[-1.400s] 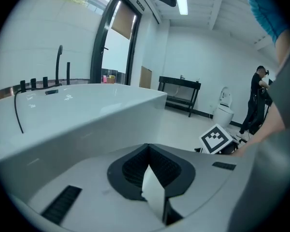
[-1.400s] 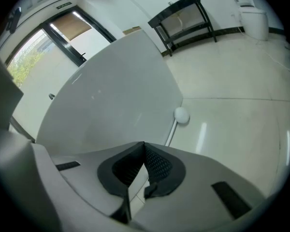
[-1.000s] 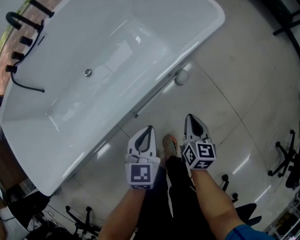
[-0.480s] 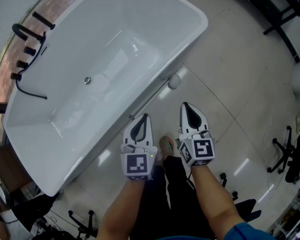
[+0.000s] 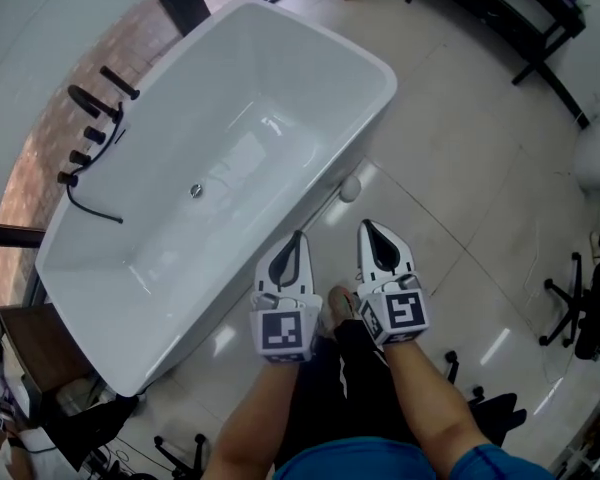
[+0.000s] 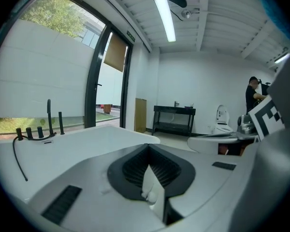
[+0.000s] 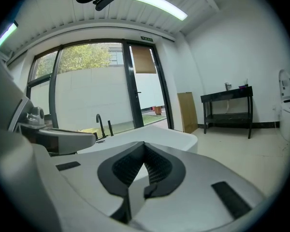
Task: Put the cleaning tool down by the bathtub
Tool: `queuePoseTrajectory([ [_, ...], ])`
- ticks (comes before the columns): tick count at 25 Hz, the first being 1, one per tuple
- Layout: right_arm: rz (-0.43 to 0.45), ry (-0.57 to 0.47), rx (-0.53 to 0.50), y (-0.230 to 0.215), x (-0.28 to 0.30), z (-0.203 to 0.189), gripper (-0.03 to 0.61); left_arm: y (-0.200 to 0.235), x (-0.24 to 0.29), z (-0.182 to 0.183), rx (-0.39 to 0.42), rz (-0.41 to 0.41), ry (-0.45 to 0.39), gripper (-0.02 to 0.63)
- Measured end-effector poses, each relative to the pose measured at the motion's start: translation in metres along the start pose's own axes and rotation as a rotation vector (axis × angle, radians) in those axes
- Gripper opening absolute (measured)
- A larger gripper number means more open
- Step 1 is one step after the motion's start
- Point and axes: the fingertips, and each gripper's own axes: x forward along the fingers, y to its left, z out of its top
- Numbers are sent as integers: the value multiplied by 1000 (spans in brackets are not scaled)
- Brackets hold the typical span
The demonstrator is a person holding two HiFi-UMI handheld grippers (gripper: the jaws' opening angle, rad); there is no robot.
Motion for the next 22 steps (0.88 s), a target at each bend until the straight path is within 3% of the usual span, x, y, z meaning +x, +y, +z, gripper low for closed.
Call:
queuePoseTrajectory([
  [10,-20,-73,-21,12,-43,80,2,-15,-34,73,46,-17,-36,0],
  [22,9,-182,-72,51,-102,175,2,-30,-100,151,93,-13,-166,0],
])
